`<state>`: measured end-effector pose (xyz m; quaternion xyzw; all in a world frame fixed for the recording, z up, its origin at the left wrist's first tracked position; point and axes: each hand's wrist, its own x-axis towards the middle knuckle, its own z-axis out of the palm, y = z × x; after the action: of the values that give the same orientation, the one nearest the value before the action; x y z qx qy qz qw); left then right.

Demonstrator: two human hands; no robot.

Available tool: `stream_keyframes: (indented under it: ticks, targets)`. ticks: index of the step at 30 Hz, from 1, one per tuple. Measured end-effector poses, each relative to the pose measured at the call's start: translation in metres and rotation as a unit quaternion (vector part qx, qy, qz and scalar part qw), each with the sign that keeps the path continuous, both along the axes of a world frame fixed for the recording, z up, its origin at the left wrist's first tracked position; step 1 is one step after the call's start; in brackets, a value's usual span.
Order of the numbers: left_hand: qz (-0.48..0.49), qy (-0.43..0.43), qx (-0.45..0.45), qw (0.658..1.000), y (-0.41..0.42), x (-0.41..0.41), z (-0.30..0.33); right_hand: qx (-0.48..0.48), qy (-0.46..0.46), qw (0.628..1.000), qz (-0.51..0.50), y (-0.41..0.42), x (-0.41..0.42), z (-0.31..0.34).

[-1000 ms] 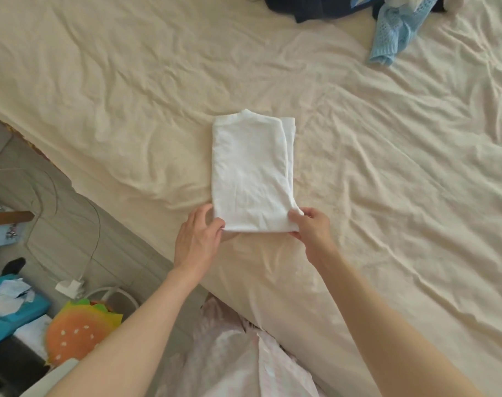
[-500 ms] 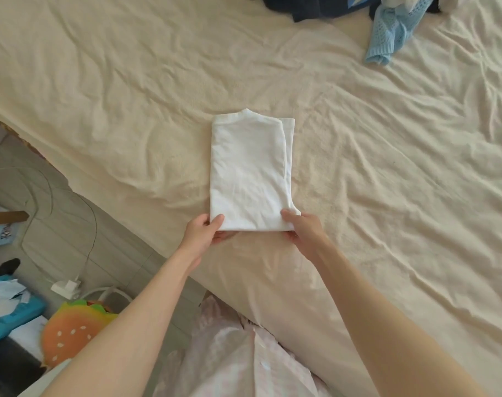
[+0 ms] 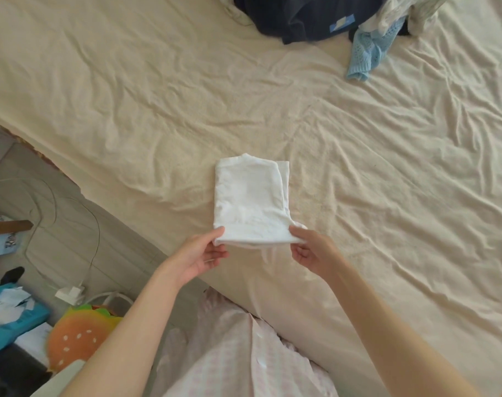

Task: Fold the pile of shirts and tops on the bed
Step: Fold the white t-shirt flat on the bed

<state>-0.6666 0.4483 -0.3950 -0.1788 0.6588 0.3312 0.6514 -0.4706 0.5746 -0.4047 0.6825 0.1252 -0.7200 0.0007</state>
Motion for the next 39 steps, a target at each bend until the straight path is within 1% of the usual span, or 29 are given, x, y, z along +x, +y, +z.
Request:
stream_keyframes:
  ticks: [3, 5, 6, 7, 8, 9, 10, 11, 12, 13, 14, 15, 16, 17, 19, 21, 22, 26, 28, 29, 31, 33, 34, 35, 36, 37, 38, 39]
  targets:
    - [0.03, 0.023, 0.035, 0.999, 0.038, -0.019, 0.002, 0.032, 0.017, 0.999, -0.03, 0.025, -0.027, 0.007]
    - [0.055, 0.06, 0.054, 0.995, 0.063, -0.032, -0.002, 0.07, 0.031, 0.995, -0.065, 0.043, -0.044, 0.008]
    - [0.057, 0.092, 0.06, 0.992, 0.074, -0.036, -0.005, 0.105, 0.031, 0.992, -0.062, 0.05, -0.052, 0.007]
    - [0.039, 0.142, 0.058, 0.987, 0.082, -0.039, -0.009, 0.154, 0.014, 0.988, -0.029, 0.055, -0.059, 0.004]
    - [0.0, 0.212, 0.05, 0.976, 0.088, -0.04, -0.014, 0.21, -0.017, 0.977, 0.029, 0.058, -0.064, 0.0]
    - [-0.068, 0.303, 0.035, 0.95, 0.09, -0.038, -0.019, 0.268, -0.051, 0.957, 0.096, 0.058, -0.069, -0.005]
    - [-0.165, 0.405, 0.019, 0.899, 0.09, -0.036, -0.026, 0.328, -0.081, 0.927, 0.165, 0.056, -0.072, -0.011]
    - [-0.267, 0.494, 0.027, 0.827, 0.087, -0.031, -0.031, 0.387, -0.097, 0.888, 0.229, 0.052, -0.073, -0.017]
    - [-0.349, 0.564, 0.066, 0.746, 0.084, -0.024, -0.036, 0.448, -0.097, 0.84, 0.29, 0.046, -0.073, -0.023]
    - [-0.415, 0.603, 0.113, 0.672, 0.081, -0.019, -0.046, 0.502, -0.089, 0.787, 0.348, 0.039, -0.073, -0.034]
    - [-0.466, 0.619, 0.154, 0.613, 0.08, -0.014, -0.056, 0.542, -0.08, 0.731, 0.406, 0.033, -0.072, -0.045]
    - [-0.509, 0.619, 0.177, 0.572, 0.079, -0.011, -0.071, 0.571, -0.076, 0.68, 0.455, 0.028, -0.071, -0.057]
    - [-0.541, 0.608, 0.181, 0.553, 0.078, -0.009, -0.083, 0.587, -0.081, 0.638, 0.493, 0.024, -0.068, -0.071]
    - [-0.563, 0.591, 0.171, 0.551, 0.076, -0.009, -0.094, 0.592, -0.092, 0.606, 0.523, 0.021, -0.065, -0.082]
    - [-0.585, 0.581, 0.147, 0.547, 0.073, -0.012, -0.114, 0.6, -0.118, 0.554, 0.565, 0.019, -0.062, -0.102]
    - [-0.598, 0.58, 0.136, 0.536, 0.07, -0.018, -0.131, 0.603, -0.133, 0.518, 0.593, 0.021, -0.061, -0.118]
    - [-0.6, 0.582, 0.135, 0.531, 0.07, -0.021, -0.138, 0.602, -0.136, 0.509, 0.6, 0.023, -0.062, -0.125]
    - [-0.589, 0.61, 0.141, 0.511, 0.074, -0.022, -0.154, 0.608, -0.136, 0.498, 0.604, 0.032, -0.065, -0.147]
    - [-0.587, 0.613, 0.14, 0.51, 0.074, -0.021, -0.156, 0.603, -0.133, 0.492, 0.614, 0.034, -0.064, -0.152]
    - [-0.589, 0.608, 0.139, 0.514, 0.074, -0.021, -0.155, 0.6, -0.133, 0.492, 0.617, 0.035, -0.064, -0.151]
    - [-0.59, 0.59, 0.15, 0.531, 0.077, -0.024, -0.15, 0.592, -0.121, 0.511, 0.612, 0.037, -0.066, -0.144]
    - [-0.57, 0.573, 0.168, 0.565, 0.077, -0.026, -0.139, 0.587, -0.1, 0.543, 0.592, 0.036, -0.064, -0.131]
    - [-0.548, 0.568, 0.175, 0.588, 0.076, -0.027, -0.133, 0.584, -0.096, 0.569, 0.57, 0.036, -0.063, -0.122]
    - [-0.517, 0.57, 0.178, 0.614, 0.075, -0.029, -0.126, 0.585, -0.099, 0.604, 0.532, 0.037, -0.061, -0.113]
    - [-0.478, 0.574, 0.175, 0.641, 0.072, -0.031, -0.12, 0.583, -0.118, 0.648, 0.476, 0.038, -0.06, -0.102]
    - [-0.436, 0.574, 0.166, 0.673, 0.068, -0.033, -0.116, 0.562, -0.145, 0.706, 0.406, 0.04, -0.057, -0.092]
    - [-0.391, 0.562, 0.153, 0.713, 0.066, -0.035, -0.11, 0.513, -0.17, 0.773, 0.334, 0.043, -0.054, -0.086]
    - [-0.339, 0.538, 0.138, 0.759, 0.066, -0.037, -0.105, 0.429, -0.175, 0.845, 0.269, 0.048, -0.052, -0.085]
